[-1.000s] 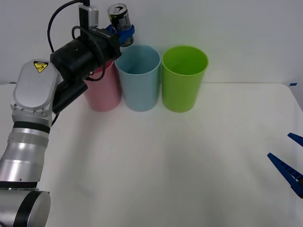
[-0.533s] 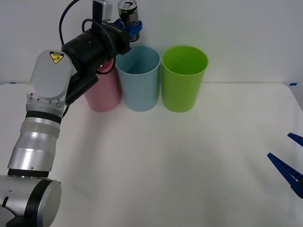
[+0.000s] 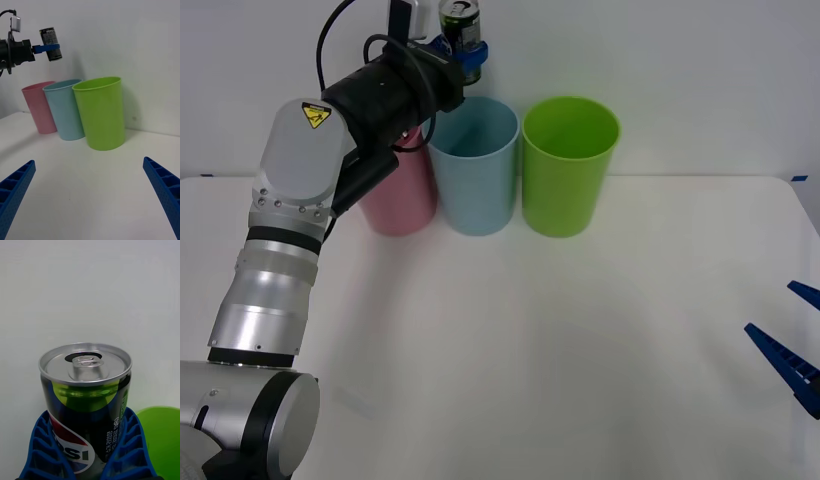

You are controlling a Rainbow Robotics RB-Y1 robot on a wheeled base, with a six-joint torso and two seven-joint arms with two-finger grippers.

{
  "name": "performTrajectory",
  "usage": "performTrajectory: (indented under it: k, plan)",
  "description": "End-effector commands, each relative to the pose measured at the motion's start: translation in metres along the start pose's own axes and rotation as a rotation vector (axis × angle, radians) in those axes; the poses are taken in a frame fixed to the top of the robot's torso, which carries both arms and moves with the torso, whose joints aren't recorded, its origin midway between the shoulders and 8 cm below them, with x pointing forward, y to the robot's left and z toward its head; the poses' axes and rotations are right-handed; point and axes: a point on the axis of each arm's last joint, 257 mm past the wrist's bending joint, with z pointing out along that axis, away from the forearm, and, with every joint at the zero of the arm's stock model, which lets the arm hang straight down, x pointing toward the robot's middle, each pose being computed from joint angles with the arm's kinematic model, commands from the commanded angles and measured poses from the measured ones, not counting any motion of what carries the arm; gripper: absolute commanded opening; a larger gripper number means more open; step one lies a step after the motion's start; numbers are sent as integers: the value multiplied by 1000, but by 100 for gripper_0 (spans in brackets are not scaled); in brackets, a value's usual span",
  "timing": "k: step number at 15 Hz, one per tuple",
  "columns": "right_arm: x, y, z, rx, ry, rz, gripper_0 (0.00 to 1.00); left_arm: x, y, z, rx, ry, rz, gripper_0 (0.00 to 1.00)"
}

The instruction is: Grasp the object on the table and drop it into the matching bin: aluminum can to the light blue bin, PET bottle to the pink bin.

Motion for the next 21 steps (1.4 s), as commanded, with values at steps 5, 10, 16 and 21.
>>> performTrajectory:
  k: [5,10,16,21]
  plan:
    - [0,0,0,0,0,0,100,-2,-1,0,1,-8,-5,100]
    - [0,0,0,0,0,0,100,-1,-1,-1,4,-11,-12,100]
    - [0,0,0,0,0,0,100,5,-3,-5,10,-16,-43,100]
    - [0,0,0,0,0,0,100,11,-3,-24,29,-29,-75,100]
